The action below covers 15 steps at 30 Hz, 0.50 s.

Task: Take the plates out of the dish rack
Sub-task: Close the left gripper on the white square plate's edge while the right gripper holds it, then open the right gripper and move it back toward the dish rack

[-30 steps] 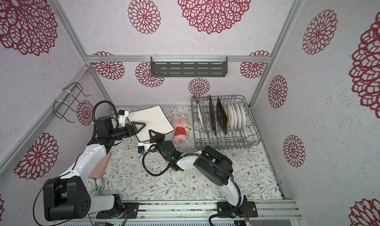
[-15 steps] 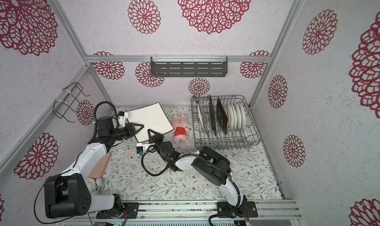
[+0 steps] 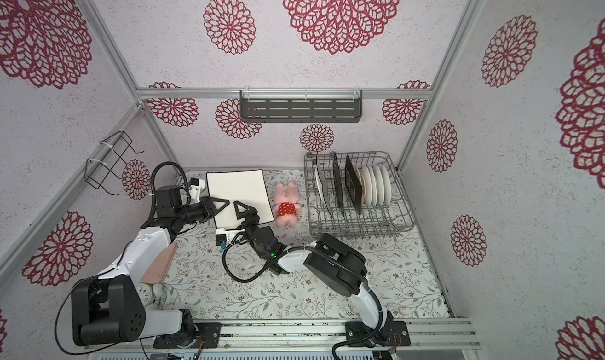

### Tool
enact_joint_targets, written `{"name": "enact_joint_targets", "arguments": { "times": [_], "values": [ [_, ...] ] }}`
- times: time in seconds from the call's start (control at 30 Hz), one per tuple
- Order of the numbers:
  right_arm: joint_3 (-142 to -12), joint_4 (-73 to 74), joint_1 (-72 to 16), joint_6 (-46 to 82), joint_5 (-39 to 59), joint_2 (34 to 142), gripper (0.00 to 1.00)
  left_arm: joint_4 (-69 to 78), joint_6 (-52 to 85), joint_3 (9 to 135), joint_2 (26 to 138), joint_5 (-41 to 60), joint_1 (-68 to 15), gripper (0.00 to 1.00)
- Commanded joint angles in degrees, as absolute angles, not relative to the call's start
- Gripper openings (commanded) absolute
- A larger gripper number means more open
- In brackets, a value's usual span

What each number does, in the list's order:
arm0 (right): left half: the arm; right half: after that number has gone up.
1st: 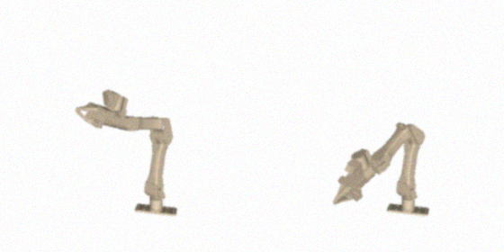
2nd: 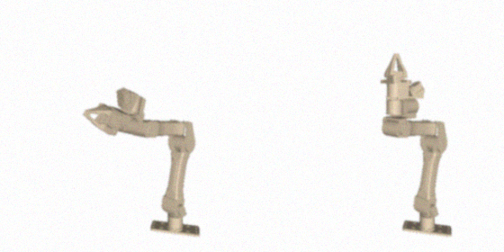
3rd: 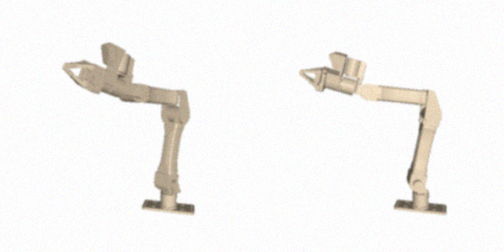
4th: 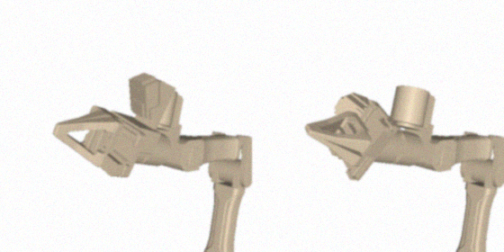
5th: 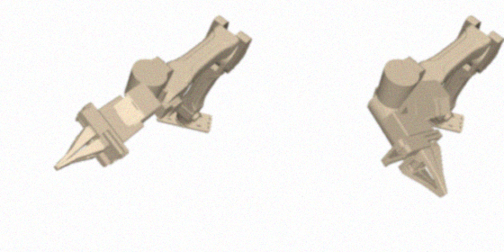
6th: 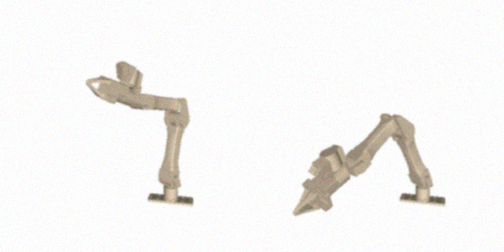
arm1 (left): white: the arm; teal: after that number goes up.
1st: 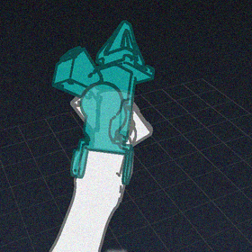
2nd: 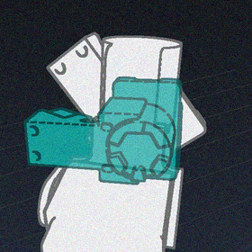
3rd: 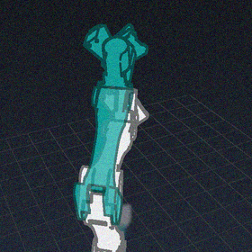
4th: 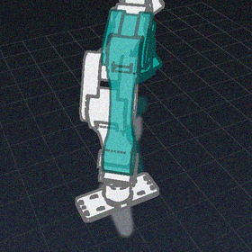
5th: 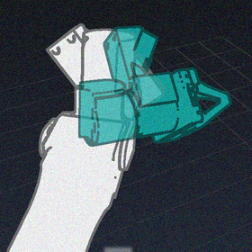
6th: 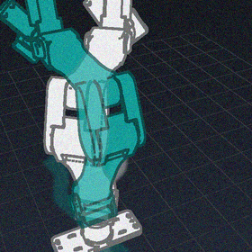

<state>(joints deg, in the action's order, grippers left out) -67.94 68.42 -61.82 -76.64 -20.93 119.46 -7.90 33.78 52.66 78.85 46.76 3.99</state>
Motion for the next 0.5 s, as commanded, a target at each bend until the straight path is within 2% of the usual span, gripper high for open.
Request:
{"name": "enact_joint_targets", "arguments": {
  "times": [0.0, 0.23, 0.47],
  "values": [
    [-69.04, 74.92, -61.44, -72.72, -19.94, 113.12, 0.99, -5.28, 30.32, 55.14, 79.21, 47.01, 3.69, 0.0],
    [-64.73, 62.68, -60.22, -62.84, -17.54, 105.19, 0.99, -6.69, 29.09, 56.44, 80.19, 47.13, 4.48, 0.0],
    [-64.29, 40.44, -56.2, -40.4, -6.65, 93.44, 0.99, -9.02, 28.33, 57.92, 81.83, 46.69, 6.29, 0.0]
  ]
}}
